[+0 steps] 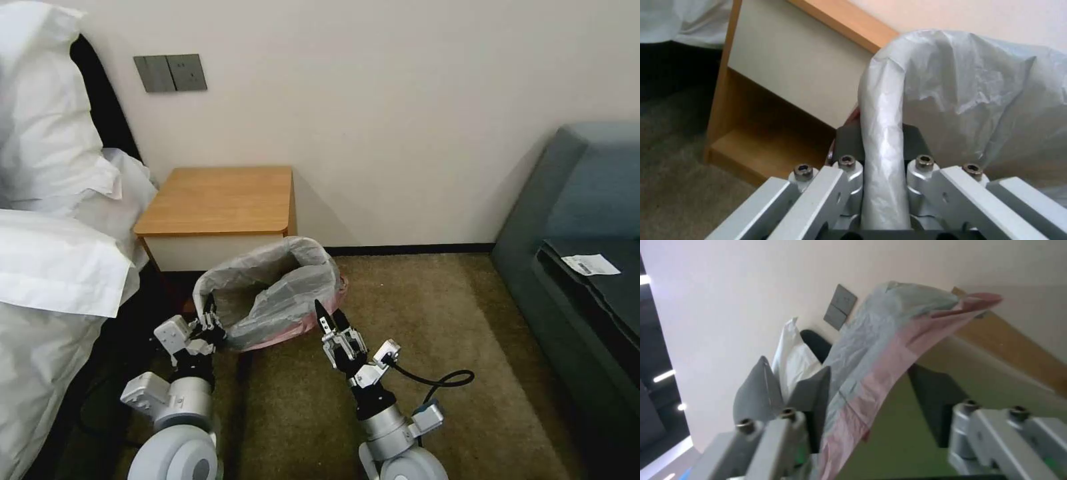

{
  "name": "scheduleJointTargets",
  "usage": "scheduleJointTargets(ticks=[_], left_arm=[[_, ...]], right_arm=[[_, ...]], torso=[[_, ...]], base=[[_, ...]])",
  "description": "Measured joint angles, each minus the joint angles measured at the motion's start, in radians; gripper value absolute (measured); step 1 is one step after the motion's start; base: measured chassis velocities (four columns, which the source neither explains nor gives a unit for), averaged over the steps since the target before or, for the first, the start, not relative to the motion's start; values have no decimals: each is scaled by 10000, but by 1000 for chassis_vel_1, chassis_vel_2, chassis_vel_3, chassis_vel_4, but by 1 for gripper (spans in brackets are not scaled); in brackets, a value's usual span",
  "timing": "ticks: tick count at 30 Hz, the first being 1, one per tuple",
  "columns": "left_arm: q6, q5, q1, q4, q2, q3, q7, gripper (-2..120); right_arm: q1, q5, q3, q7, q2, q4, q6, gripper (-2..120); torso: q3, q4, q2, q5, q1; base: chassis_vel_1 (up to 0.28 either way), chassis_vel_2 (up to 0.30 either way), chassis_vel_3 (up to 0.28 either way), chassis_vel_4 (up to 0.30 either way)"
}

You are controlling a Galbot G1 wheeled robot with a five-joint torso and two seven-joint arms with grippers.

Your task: Pick up the garbage bag from the table and place it over the trash can.

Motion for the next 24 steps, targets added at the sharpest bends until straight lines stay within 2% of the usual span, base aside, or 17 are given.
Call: scheduleJointTargets(ticks=[1, 3, 4, 7, 8, 10, 11, 13, 24], left_arm=[[0, 0, 0, 0, 0, 0, 0, 8], [0, -14, -7, -31, 1, -2, -2, 8], [0, -14, -7, -31, 1, -2, -2, 8], [-2, -21, 36, -63, 13, 14, -2, 8], [-2, -21, 36, -63, 13, 14, -2, 8], [-16, -10, 103, -76, 29, 41, -2, 8], [-16, -10, 103, -76, 29, 41, -2, 8], [-23, 19, 131, -75, 27, 61, -2, 8], [-43, 88, 183, -87, 4, 86, 8, 8]], right_arm=[[0, 0, 0, 0, 0, 0, 0, 44], [-6, -62, 13, -17, 9, 0, 12, 33], [-6, -62, 13, -17, 9, 0, 12, 33], [0, -151, 33, -38, 27, -12, 24, 18], [0, -151, 33, -38, 27, -12, 24, 18], [18, -222, 42, -68, 61, -23, 28, 8], [18, -222, 42, -68, 61, -23, 28, 8], [37, -270, 44, -80, 111, -32, 32, 0], [81, -326, 22, 15, 90, -31, 62, 0]], torso=[[0, 0, 0, 0, 0], [0, 0, 0, 0, 0], [0, 0, 0, 0, 0], [0, 0, 0, -1, 0], [0, 0, 0, -1, 0], [0, 0, 0, -1, 1], [0, 0, 0, -1, 1], [0, 1, -1, -3, 0], [0, 0, -1, 3, 0]], base=[[0, 0, 0, 0], [0, 0, 0, 0], [0, 0, 0, 0], [0, 0, 0, 0], [0, 0, 0, 0], [0, 0, 0, 0], [0, 0, 0, 0], [0, 0, 0, 0], [0, 0, 0, 0]])
